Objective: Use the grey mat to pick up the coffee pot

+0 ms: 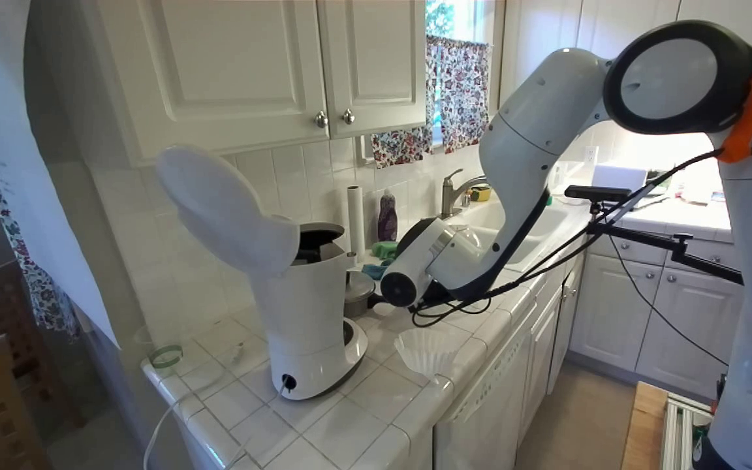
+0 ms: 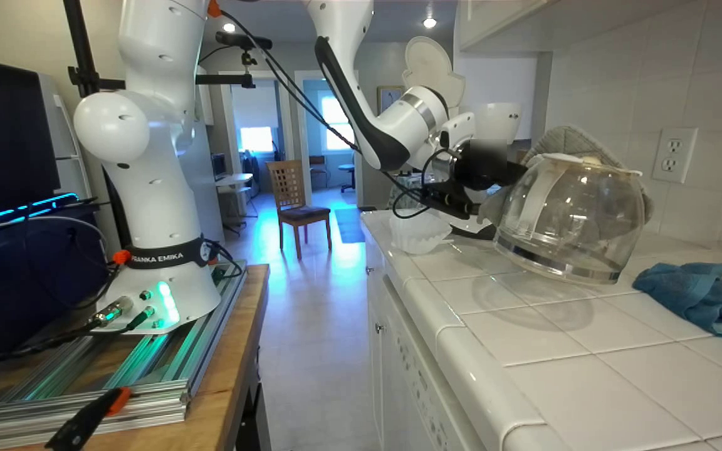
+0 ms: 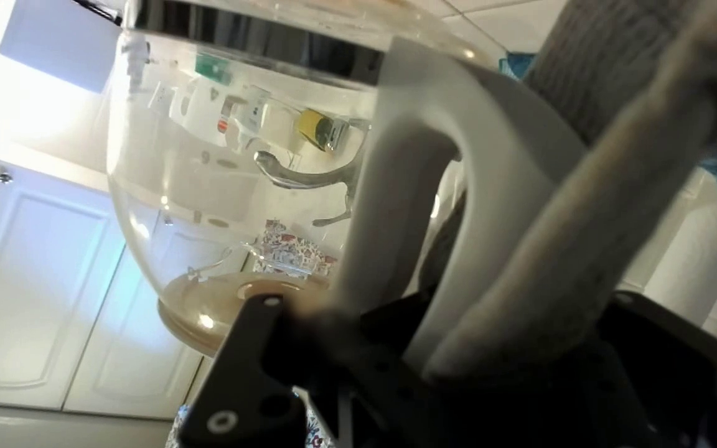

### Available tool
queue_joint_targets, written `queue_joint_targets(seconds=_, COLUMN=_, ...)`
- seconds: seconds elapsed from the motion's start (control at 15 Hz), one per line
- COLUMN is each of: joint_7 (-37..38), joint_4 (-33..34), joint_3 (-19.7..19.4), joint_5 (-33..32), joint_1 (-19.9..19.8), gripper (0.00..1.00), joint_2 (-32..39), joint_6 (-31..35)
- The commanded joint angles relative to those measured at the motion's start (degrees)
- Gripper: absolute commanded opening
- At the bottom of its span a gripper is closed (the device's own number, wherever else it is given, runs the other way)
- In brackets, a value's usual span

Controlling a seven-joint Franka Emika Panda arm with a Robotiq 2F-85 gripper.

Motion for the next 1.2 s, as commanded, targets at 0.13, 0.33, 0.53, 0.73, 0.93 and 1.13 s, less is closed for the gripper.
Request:
queue_joint_targets(seconds=0.13, joint_7=3.7, joint_4=-2.4, joint_3=0.0, joint_5=-6.7, joint_1=-2.1, gripper=0.0, joint_2=-1.4, joint_6=3.7)
queue_joint_targets(seconds=0.33, joint_7=5.0, joint_4=-2.7, joint_3=0.1, joint_5=-8.5, joint_1=-2.8, gripper=0.0, joint_2=-1.3, joint_6=5.1)
queue_joint_targets(seconds=0.53, joint_7=5.9, joint_4=-3.0, joint_3=0.1, joint_5=-9.9, joint_1=-3.2, gripper=0.0, joint_2=-1.2, joint_6=5.8)
queue_joint_targets(seconds=0.73, joint_7=6.7, joint_4=-3.2, joint_3=0.0, joint_5=-10.7, joint_1=-3.6, gripper=0.0, joint_2=-0.9, joint_6=6.6)
queue_joint_targets(seconds=0.93, joint_7=7.3, joint_4=-3.6, joint_3=-0.1, joint_5=-12.0, joint_1=-4.1, gripper=0.0, joint_2=-0.6, joint_6=7.0)
queue_joint_targets(seconds=1.13, joint_7=7.5, joint_4=-3.5, joint_3=-0.2, joint_5=-13.0, joint_1=-4.5, gripper=0.0, joint_2=-0.2, joint_6=7.5)
